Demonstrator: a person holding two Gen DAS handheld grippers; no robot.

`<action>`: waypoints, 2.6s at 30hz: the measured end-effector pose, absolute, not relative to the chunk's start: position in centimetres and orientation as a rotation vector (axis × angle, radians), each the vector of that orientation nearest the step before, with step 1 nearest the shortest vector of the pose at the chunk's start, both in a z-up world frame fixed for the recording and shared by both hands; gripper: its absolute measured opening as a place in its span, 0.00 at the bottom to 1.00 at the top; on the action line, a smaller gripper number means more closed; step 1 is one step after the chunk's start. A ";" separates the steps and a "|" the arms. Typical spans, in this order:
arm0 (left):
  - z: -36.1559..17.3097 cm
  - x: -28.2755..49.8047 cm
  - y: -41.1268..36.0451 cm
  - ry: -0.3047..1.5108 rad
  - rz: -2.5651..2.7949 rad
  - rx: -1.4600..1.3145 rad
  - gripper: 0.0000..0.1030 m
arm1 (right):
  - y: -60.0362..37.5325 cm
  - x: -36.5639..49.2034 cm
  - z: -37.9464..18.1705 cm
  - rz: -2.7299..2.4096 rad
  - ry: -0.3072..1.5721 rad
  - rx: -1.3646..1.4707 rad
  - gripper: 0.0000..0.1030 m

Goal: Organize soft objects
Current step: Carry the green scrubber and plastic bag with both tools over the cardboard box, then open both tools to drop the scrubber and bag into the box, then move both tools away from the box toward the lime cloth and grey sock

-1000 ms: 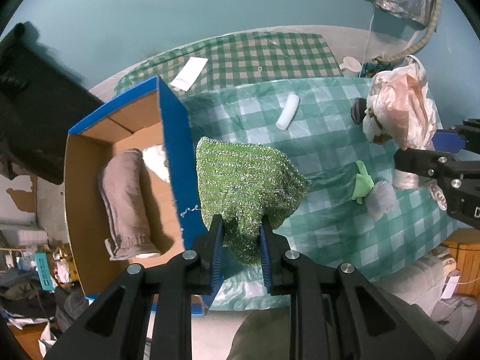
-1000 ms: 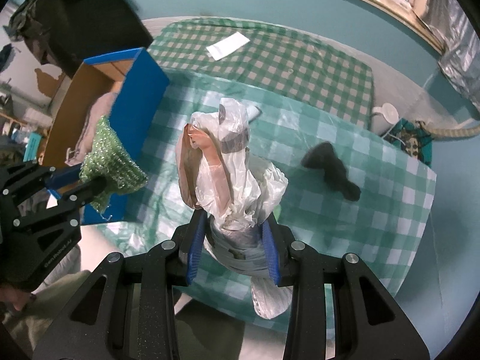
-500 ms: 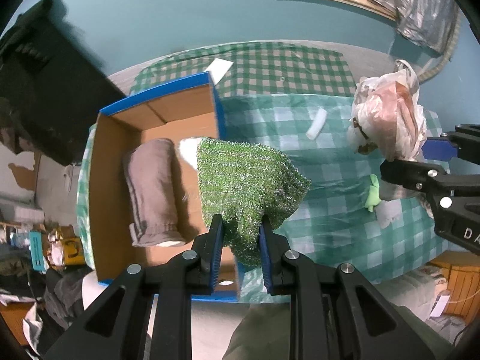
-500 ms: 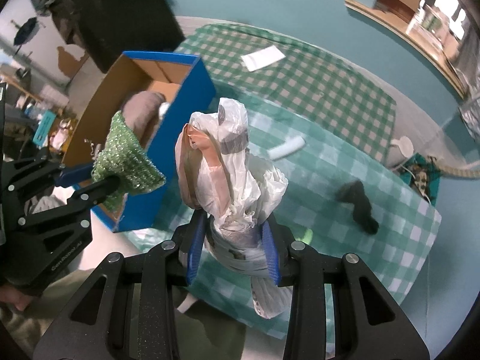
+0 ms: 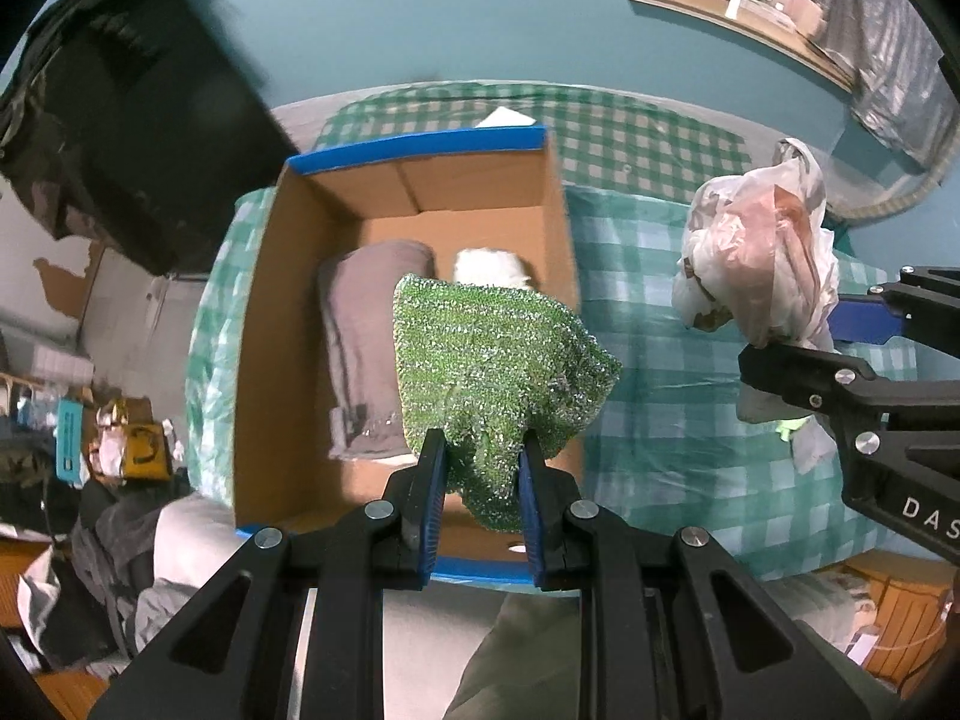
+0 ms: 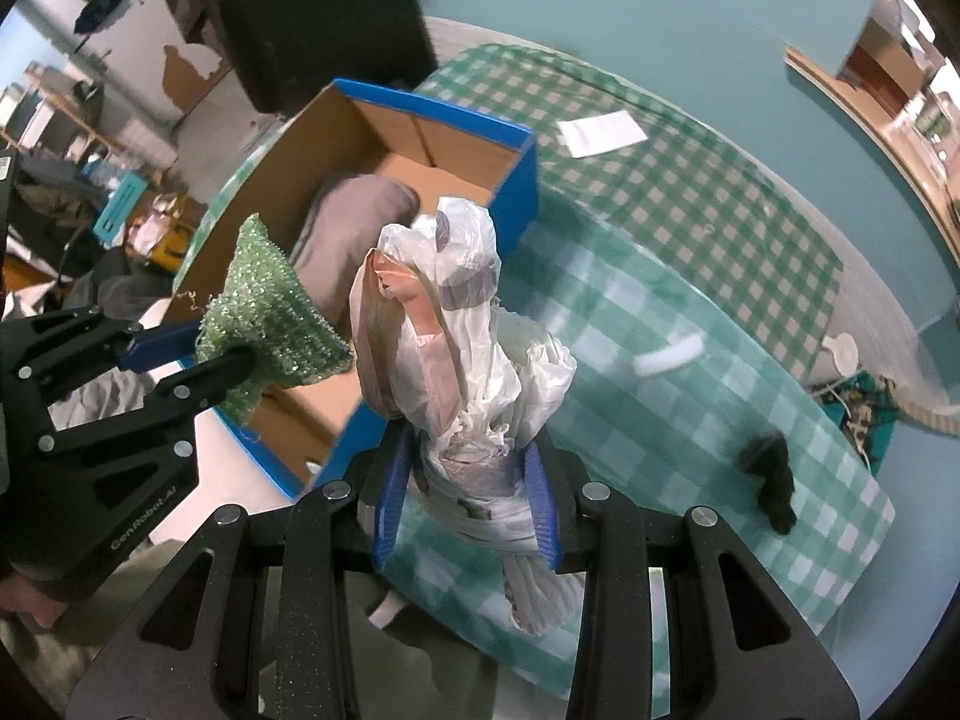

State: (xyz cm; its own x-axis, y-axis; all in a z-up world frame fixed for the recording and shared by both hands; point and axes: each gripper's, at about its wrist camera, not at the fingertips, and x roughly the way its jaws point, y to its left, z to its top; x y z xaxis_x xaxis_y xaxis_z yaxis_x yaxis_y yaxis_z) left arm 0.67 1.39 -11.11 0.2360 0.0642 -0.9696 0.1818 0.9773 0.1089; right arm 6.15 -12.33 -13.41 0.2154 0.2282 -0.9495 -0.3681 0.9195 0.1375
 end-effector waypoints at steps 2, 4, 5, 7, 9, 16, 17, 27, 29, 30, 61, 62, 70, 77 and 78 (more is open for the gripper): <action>-11.3 0.9 2.5 1.342 -0.064 0.198 0.22 | -11.2 6.6 -13.6 0.431 1.292 -0.134 0.35; -11.6 1.2 3.5 1.349 -0.048 0.184 0.22 | -10.4 6.8 -13.7 0.442 1.293 -0.144 0.35; -11.8 1.3 3.9 1.351 -0.041 0.179 0.22 | -9.7 7.1 -13.9 0.449 1.295 -0.149 0.35; -12.1 1.6 5.0 1.356 -0.023 0.172 0.22 | -8.6 7.6 -14.1 0.461 1.297 -0.154 0.35; -12.4 1.8 5.8 1.362 -0.009 0.165 0.22 | -7.8 8.0 -14.3 0.468 1.299 -0.162 0.35; -13.7 2.8 8.9 1.382 0.040 0.155 0.22 | -5.0 9.5 -15.1 0.496 1.312 -0.172 0.35; -13.9 2.9 9.2 1.386 0.044 0.154 0.22 | -4.8 9.7 -15.2 0.496 1.314 -0.170 0.35; -15.6 3.9 11.3 1.421 0.080 0.157 0.22 | -2.5 11.5 -17.2 0.506 1.360 -0.145 0.35; -15.9 4.0 11.5 1.429 0.080 0.159 0.22 | -2.3 11.7 -17.5 0.505 1.366 -0.143 0.35; -16.1 4.1 11.6 1.432 0.082 0.159 0.22 | -2.2 11.8 -17.6 0.505 1.370 -0.143 0.35; -13.2 2.7 9.2 1.392 0.075 0.215 0.73 | -4.6 10.2 -14.3 0.448 1.294 -0.144 0.67; -13.1 2.6 8.9 1.391 0.069 0.216 0.73 | -5.0 10.0 -14.2 0.443 1.294 -0.137 0.67; -12.1 2.1 6.7 1.373 0.030 0.245 0.74 | -7.7 8.7 -13.0 0.416 1.275 -0.101 0.68; -12.0 1.6 5.0 1.373 -0.002 0.270 0.74 | -10.5 7.4 -12.8 0.374 1.273 -0.074 0.68; -12.1 1.5 4.6 1.373 -0.011 0.275 0.74 | -11.0 7.2 -12.9 0.368 1.274 -0.069 0.68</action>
